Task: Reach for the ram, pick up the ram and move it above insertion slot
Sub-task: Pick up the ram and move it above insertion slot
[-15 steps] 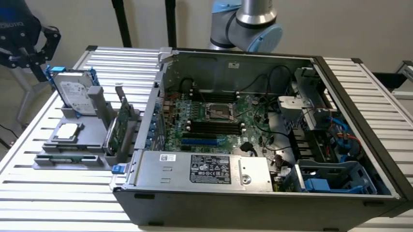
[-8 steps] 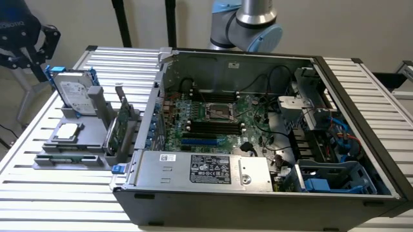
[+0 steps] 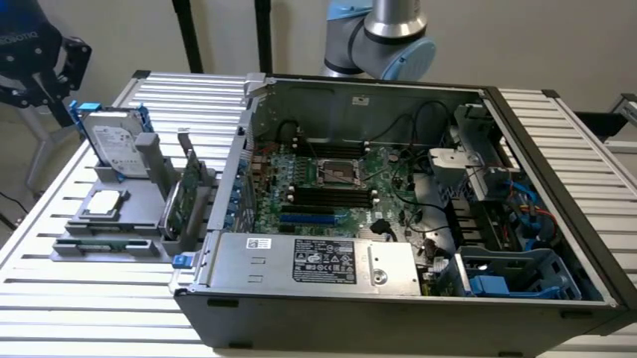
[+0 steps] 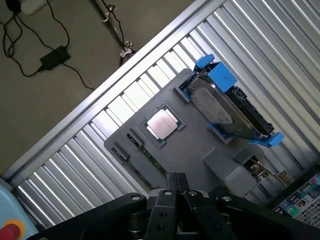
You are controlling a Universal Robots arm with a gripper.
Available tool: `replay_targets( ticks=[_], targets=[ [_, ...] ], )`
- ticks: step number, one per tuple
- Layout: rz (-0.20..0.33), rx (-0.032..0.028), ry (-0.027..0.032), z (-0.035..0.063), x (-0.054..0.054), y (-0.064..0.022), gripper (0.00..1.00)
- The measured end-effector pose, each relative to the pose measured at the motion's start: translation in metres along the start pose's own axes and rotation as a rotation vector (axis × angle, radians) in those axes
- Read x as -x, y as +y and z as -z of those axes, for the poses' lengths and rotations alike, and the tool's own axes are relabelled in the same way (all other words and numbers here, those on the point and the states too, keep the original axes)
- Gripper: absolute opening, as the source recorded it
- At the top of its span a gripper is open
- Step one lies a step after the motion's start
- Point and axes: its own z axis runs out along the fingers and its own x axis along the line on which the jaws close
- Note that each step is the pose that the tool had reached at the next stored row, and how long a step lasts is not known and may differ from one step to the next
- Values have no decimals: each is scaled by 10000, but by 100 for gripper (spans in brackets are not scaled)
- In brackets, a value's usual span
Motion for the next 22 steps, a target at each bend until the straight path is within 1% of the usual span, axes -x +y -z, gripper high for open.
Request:
replay_targets(
  ticks=[22],
  targets=[
    [3987,3,153,0,0,0,11]
  ],
)
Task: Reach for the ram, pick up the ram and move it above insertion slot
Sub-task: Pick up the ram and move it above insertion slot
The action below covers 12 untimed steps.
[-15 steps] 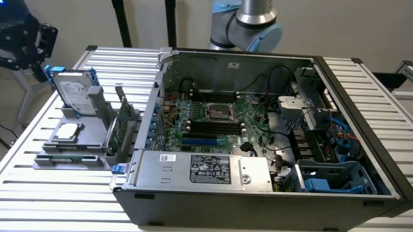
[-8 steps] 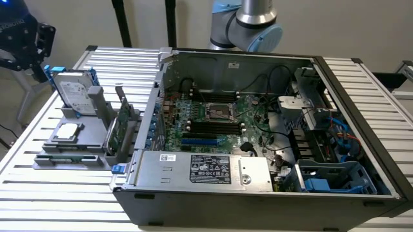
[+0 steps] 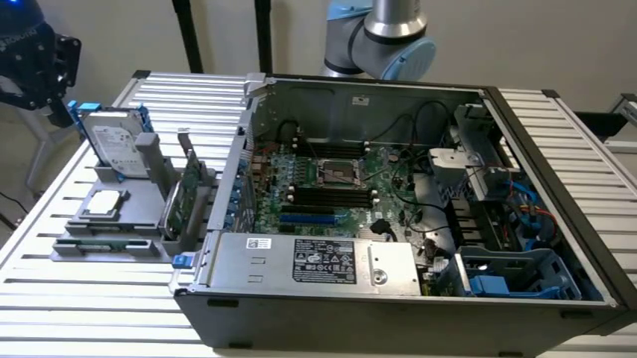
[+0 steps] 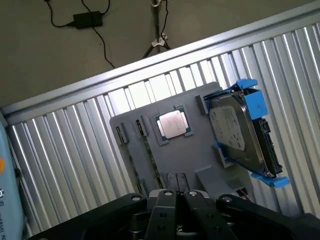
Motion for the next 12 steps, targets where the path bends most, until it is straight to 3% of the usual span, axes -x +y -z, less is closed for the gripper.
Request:
replay_targets(
  ticks=[7,12],
  targets=[
    [1274,-13,46,-1,0,0,11],
    [2195,-117,54,-4,0,0,11]
  ],
)
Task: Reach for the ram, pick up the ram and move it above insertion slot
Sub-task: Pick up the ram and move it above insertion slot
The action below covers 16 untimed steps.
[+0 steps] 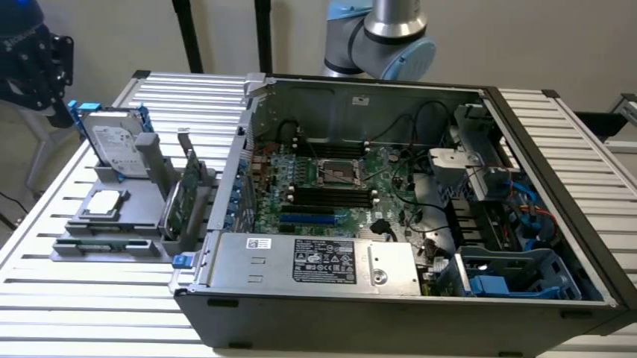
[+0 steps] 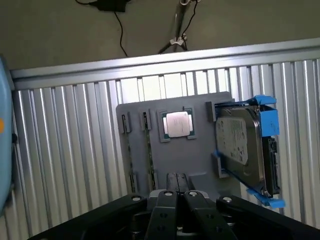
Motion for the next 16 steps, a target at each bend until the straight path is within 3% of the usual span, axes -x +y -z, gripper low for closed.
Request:
replay_targets(
  ticks=[11,16],
  targets=[
    [1996,-321,21,-12,0,-1,11],
    [2147,-337,22,-13,-2,2,11]
  ],
)
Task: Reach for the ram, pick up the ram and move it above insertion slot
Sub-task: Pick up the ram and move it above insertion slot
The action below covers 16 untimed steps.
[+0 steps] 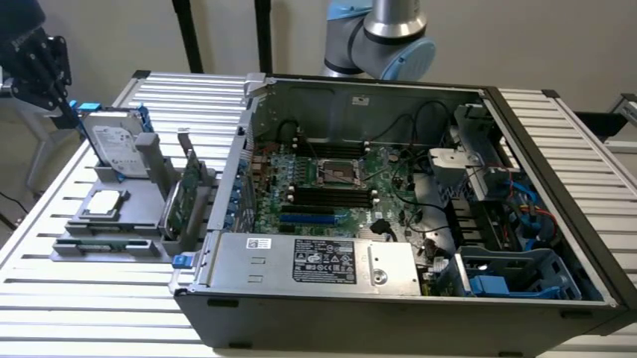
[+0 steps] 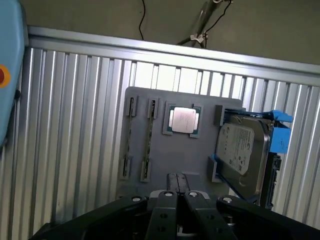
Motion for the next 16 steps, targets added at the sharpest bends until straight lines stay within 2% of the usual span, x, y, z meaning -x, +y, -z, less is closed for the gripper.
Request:
replay_targets(
  ticks=[5,16],
  targets=[
    [-1,1,-1,-1,-44,6,11],
    [-1,-2,-27,-82,-360,35,11]
  ],
)
